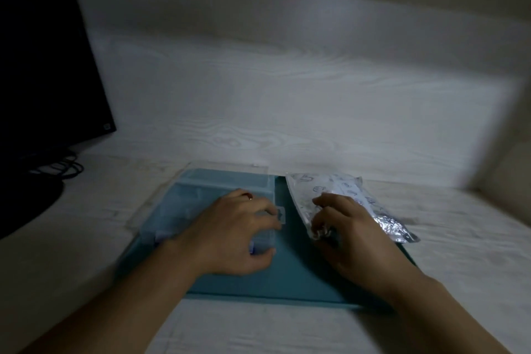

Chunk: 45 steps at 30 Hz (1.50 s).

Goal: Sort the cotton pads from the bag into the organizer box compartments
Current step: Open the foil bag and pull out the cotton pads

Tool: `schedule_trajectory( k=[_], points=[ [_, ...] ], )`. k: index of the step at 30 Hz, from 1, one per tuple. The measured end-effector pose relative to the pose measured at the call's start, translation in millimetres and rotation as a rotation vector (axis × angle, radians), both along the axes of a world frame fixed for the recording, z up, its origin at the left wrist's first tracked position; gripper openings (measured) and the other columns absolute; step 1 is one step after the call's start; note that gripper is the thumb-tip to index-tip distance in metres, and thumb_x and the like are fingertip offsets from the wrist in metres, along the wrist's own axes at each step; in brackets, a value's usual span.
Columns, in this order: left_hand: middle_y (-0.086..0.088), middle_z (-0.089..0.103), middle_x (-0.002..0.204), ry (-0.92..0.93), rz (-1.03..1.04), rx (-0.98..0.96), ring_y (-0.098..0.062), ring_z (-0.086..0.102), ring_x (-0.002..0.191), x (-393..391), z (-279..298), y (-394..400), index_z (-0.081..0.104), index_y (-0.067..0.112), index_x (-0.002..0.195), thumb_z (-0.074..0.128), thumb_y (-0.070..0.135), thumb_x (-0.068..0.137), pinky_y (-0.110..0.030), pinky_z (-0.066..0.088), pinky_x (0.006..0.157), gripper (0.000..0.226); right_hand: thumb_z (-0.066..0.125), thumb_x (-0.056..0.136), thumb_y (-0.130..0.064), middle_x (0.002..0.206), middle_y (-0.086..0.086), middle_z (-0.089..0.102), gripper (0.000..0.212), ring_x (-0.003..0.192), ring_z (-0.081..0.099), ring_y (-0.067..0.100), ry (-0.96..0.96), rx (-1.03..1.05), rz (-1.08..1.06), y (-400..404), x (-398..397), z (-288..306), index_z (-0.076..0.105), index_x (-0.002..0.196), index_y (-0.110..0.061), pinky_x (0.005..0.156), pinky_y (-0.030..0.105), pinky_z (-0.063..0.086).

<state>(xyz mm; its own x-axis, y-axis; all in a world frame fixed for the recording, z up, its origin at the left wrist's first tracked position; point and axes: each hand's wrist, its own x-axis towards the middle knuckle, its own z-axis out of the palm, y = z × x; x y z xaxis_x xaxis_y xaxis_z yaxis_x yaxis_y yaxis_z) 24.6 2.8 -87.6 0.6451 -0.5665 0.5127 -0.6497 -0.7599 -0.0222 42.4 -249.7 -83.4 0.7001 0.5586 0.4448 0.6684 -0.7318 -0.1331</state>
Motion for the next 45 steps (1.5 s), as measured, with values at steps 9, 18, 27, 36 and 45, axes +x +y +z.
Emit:
schedule_trajectory(
  k=[9, 18, 27, 36, 45],
  points=[
    [0.001, 0.068, 0.112, -0.355, -0.043, -0.046, -0.018, 0.062, 0.107, -3, 1, -32, 0.069, 0.016, 0.116, 0.062, 0.039, 0.093, -0.039, 0.041, 0.106, 0.033, 0.078, 0.071, -0.002, 0.111, 0.002, 0.066, 0.020, 0.102, 0.064, 0.022, -0.234, 0.165, 0.098, 7, -3, 4, 0.070, 0.085, -0.015, 0.081, 0.037, 0.055],
    [0.001, 0.069, 0.091, -0.494, -0.111, -0.153, -0.020, 0.065, 0.091, -1, -2, -38, 0.073, 0.016, 0.096, 0.062, 0.020, 0.098, -0.039, 0.042, 0.105, 0.012, 0.074, 0.075, -0.005, 0.097, 0.003, 0.067, 0.009, 0.085, 0.065, 0.020, -0.365, 0.202, 0.158, 18, -13, 7, 0.075, 0.081, -0.011, 0.067, 0.035, 0.053],
    [-0.002, 0.067, 0.089, -0.557, -0.086, -0.146, -0.023, 0.061, 0.080, 8, 10, -21, 0.071, 0.014, 0.088, 0.062, 0.018, 0.097, -0.035, 0.047, 0.089, 0.014, 0.056, 0.090, -0.007, 0.092, 0.006, 0.067, 0.021, 0.085, 0.066, 0.025, -0.417, 0.379, 0.257, 21, -25, 23, 0.071, 0.076, -0.003, 0.067, 0.038, 0.051],
    [-0.001, 0.061, 0.079, -0.475, 0.208, -0.133, -0.024, 0.056, 0.063, 22, 14, 12, 0.065, 0.017, 0.083, 0.060, 0.021, 0.085, -0.033, 0.045, 0.068, 0.007, 0.058, 0.091, -0.014, 0.110, -0.008, 0.061, 0.021, 0.107, 0.056, 0.005, -0.513, 0.367, 0.301, 29, -42, 33, 0.069, 0.102, 0.000, 0.090, 0.017, 0.046],
    [-0.003, 0.059, 0.070, -0.300, 0.504, -0.158, -0.027, 0.060, 0.055, 28, 14, 41, 0.067, 0.016, 0.081, 0.082, 0.018, 0.073, -0.035, 0.050, 0.060, 0.017, 0.067, 0.080, -0.008, 0.089, 0.003, 0.067, 0.008, 0.089, 0.065, 0.021, -0.436, 0.358, 0.346, 34, -60, 36, 0.070, 0.074, -0.003, 0.072, 0.035, 0.048]
  ],
)
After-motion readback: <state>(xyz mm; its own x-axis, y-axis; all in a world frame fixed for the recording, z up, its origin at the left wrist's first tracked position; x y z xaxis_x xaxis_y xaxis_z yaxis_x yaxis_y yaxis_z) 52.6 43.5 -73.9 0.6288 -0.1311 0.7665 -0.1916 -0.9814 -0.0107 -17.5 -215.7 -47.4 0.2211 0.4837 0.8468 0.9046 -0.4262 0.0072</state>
